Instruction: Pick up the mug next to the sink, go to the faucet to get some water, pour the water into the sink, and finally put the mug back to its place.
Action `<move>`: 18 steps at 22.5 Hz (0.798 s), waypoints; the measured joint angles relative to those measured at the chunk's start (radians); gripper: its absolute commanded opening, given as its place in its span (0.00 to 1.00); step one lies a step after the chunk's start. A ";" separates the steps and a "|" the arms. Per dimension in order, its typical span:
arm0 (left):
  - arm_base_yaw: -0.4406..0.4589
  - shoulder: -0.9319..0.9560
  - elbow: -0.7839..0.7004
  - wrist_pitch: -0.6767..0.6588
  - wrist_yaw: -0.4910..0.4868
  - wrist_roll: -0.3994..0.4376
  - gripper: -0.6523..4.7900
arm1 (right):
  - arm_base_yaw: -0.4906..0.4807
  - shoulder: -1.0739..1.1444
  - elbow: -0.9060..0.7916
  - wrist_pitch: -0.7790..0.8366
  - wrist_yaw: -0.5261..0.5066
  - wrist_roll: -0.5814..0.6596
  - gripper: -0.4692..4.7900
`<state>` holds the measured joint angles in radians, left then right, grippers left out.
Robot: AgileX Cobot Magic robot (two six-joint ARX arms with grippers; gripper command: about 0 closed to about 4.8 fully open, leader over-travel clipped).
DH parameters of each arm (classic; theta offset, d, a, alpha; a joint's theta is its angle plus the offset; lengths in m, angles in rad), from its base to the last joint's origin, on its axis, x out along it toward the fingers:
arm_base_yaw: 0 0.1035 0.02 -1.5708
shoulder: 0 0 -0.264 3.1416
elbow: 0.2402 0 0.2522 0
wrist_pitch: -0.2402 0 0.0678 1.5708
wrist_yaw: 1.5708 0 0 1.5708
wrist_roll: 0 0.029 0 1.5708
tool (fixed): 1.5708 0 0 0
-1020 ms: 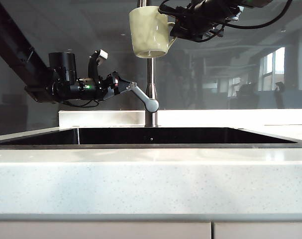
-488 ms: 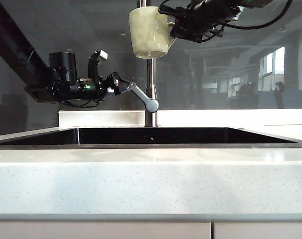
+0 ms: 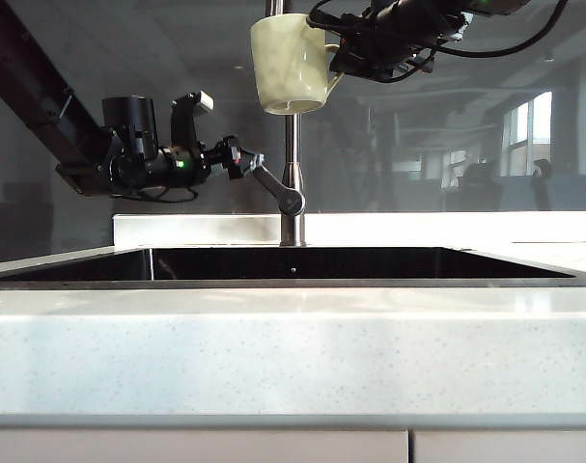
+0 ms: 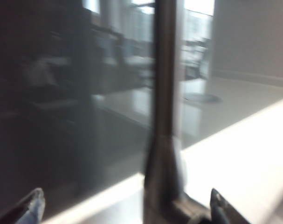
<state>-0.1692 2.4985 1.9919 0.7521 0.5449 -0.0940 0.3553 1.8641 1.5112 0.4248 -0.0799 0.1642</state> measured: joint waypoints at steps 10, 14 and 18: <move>0.026 0.000 0.001 -0.015 0.197 -0.072 1.00 | -0.013 0.000 -0.001 -0.006 0.000 -0.026 0.08; 0.022 -0.002 0.001 0.084 0.490 -0.214 1.00 | -0.034 0.000 0.000 -0.006 0.000 -0.051 0.08; 0.037 -0.002 0.001 0.235 0.577 -0.383 1.00 | -0.058 -0.004 -0.002 -0.054 0.005 -0.080 0.08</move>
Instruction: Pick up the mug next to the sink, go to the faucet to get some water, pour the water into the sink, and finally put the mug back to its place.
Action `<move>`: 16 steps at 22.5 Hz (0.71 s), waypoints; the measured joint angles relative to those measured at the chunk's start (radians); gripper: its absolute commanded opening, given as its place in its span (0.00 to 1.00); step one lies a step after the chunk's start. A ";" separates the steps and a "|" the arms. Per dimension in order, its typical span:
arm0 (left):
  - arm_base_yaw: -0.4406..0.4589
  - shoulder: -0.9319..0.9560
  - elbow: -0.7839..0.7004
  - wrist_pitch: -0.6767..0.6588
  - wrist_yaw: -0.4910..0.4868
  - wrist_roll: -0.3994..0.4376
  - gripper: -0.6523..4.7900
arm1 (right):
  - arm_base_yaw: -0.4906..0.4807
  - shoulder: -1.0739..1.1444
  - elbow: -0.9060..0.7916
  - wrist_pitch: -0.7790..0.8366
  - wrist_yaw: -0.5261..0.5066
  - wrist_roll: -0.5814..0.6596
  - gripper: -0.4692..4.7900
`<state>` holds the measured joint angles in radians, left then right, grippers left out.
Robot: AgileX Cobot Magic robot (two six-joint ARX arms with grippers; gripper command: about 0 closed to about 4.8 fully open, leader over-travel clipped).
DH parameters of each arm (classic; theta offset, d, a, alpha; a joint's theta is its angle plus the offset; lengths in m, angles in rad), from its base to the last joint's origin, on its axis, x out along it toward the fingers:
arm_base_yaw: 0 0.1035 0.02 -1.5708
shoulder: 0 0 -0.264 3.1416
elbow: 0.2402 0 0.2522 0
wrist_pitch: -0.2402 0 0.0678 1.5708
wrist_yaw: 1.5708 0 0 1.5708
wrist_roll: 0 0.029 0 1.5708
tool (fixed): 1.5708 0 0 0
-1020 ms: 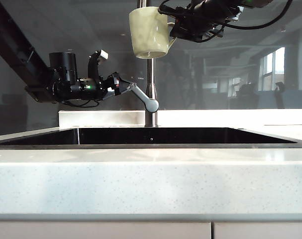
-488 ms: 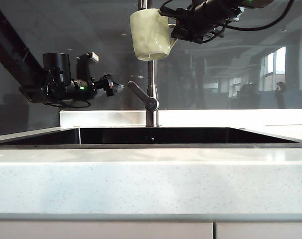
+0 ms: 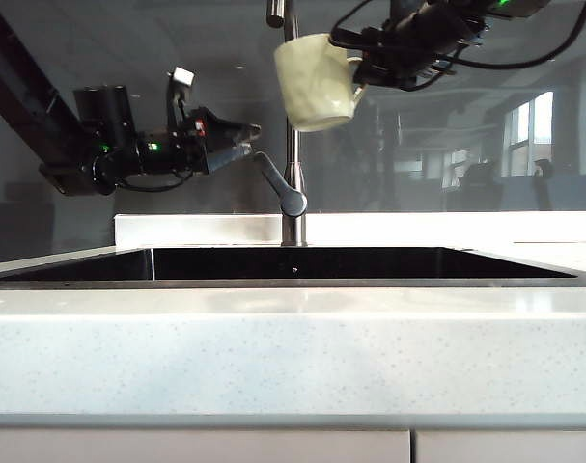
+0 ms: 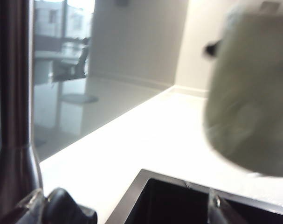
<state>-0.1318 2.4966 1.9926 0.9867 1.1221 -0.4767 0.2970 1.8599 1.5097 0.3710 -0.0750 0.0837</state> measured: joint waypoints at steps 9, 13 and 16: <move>0.053 0.000 0.001 0.067 0.027 -0.136 1.00 | -0.015 -0.053 -0.001 -0.100 0.008 -0.157 0.08; 0.075 0.000 0.001 0.063 0.051 -0.190 1.00 | -0.016 -0.071 -0.002 -0.143 0.040 -0.327 0.08; 0.076 0.000 0.001 0.066 0.064 -0.198 1.00 | -0.015 -0.100 -0.002 -0.165 0.050 -0.478 0.08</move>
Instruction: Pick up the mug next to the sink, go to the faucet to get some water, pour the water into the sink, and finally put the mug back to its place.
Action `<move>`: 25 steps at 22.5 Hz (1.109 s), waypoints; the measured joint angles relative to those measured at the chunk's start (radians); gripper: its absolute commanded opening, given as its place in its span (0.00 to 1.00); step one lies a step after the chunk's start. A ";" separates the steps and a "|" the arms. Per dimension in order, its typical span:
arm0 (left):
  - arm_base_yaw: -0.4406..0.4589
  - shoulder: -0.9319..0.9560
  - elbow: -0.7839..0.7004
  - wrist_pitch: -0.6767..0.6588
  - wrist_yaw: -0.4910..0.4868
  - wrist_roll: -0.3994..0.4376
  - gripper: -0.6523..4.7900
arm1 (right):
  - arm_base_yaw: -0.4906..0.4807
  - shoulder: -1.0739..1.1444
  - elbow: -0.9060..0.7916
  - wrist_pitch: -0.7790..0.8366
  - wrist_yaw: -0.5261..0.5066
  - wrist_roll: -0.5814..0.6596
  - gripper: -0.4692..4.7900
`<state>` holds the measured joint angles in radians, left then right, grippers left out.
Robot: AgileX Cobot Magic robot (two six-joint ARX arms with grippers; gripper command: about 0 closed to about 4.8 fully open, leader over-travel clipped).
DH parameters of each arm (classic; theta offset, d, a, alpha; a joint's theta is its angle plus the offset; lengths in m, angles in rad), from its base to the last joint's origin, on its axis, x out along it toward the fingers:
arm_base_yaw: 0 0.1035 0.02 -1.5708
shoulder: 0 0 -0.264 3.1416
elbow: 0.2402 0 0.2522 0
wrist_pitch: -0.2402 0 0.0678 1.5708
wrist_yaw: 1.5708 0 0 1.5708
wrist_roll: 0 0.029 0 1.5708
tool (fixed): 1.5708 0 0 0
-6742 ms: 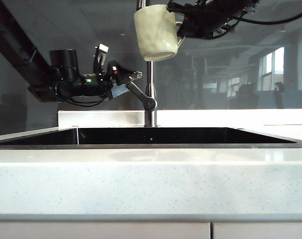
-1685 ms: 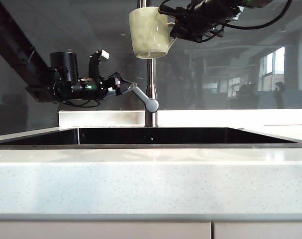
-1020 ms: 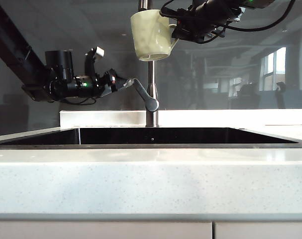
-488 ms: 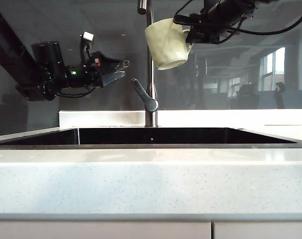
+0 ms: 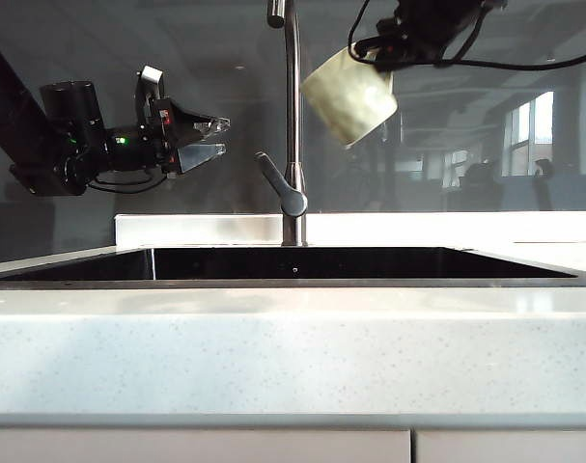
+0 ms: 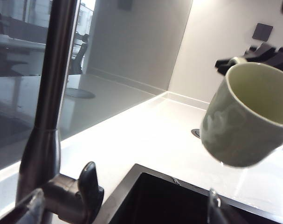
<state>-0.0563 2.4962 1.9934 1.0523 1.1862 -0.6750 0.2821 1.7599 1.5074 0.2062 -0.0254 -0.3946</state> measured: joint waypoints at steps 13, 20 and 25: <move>0.001 0.000 0.000 -0.001 0.043 -0.111 0.30 | 0.043 -0.082 0.002 -0.005 0.049 -0.703 0.08; 0.002 0.000 0.000 0.083 0.060 -0.220 0.11 | 0.125 -0.084 0.003 0.007 0.110 -1.090 0.08; 0.001 0.000 0.000 0.164 0.060 -0.290 0.11 | 0.161 -0.084 0.003 0.019 0.141 -1.287 0.08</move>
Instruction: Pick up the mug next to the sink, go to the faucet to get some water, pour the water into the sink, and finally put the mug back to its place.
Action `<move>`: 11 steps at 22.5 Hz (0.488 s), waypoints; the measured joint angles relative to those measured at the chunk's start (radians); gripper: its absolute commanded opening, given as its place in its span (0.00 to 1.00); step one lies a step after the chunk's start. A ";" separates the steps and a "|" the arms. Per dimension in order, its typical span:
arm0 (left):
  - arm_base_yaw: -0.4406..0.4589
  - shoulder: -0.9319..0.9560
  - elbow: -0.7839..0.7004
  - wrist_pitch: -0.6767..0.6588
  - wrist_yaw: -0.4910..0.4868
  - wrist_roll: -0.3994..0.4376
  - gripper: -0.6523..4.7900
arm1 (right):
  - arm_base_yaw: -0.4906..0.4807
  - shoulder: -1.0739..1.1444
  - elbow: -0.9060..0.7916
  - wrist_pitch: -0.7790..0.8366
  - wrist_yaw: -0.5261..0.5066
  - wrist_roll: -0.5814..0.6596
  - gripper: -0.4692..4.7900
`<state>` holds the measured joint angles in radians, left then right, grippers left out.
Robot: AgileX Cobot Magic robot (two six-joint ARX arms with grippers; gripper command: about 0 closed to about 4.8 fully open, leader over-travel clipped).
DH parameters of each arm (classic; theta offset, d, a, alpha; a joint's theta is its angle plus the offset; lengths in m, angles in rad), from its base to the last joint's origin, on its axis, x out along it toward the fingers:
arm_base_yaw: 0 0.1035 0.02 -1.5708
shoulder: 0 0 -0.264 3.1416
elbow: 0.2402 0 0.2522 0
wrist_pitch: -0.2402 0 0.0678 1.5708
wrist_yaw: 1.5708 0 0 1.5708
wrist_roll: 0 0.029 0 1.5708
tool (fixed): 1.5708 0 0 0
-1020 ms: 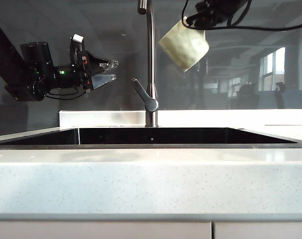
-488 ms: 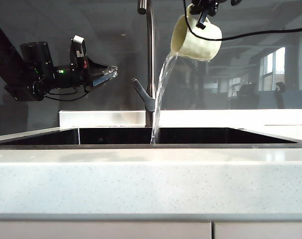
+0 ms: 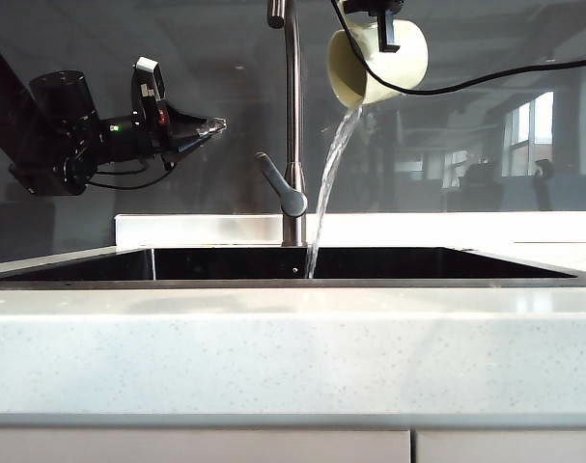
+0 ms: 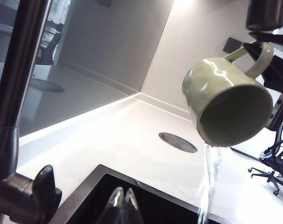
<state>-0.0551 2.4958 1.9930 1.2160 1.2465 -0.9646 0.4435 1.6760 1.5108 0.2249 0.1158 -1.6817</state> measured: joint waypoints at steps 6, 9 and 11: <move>0.000 0.000 0.000 0.000 0.000 -0.021 0.11 | 0.013 0.000 0.000 0.001 0.002 -0.122 0.08; 0.000 0.000 0.000 0.000 0.000 -0.021 0.11 | 0.013 0.000 0.000 0.001 0.002 -0.125 0.08; 0.000 0.000 0.000 0.001 0.000 -0.021 0.11 | 0.013 0.000 0.000 0.001 0.002 -0.124 0.08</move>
<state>-0.0551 2.4958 1.9930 1.2167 1.2469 -0.9855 0.4564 1.6756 1.5112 0.2260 0.1177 -1.8053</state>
